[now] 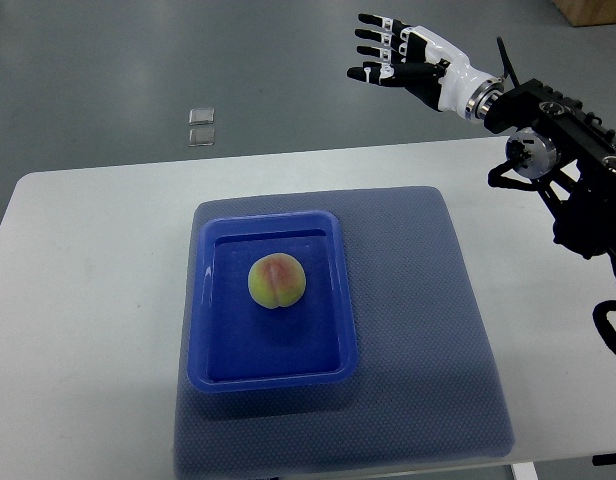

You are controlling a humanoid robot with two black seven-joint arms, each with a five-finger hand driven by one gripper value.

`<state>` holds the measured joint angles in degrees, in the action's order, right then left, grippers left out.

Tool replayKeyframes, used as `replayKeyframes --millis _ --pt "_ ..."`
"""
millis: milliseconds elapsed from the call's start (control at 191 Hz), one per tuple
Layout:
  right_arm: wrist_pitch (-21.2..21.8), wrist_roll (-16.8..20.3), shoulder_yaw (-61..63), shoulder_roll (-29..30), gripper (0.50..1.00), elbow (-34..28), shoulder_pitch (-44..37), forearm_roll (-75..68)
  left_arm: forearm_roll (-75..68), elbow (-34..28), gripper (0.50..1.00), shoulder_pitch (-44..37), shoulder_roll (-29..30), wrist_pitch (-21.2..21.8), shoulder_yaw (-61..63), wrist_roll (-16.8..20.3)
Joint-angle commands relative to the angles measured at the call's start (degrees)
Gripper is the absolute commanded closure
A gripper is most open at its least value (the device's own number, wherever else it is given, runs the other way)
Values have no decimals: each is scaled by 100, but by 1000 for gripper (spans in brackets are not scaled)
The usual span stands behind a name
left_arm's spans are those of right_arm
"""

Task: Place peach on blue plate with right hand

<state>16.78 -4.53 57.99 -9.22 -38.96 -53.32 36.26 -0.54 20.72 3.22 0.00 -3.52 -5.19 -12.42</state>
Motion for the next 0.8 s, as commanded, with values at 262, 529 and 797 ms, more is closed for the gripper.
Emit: replayKeyframes --millis 262,529,797 --pt "-149 -1111 423 246 570 837 603 -2948 1 10 500 3 0 0 0 -6" --pt "-96 -1129 432 544 570 837 990 -3292 1 11 500 -6 0 9 0 -6" --pt "0 -1129 397 650 570 837 1069 -3292 1 2 500 -6 0 0 0 -6"
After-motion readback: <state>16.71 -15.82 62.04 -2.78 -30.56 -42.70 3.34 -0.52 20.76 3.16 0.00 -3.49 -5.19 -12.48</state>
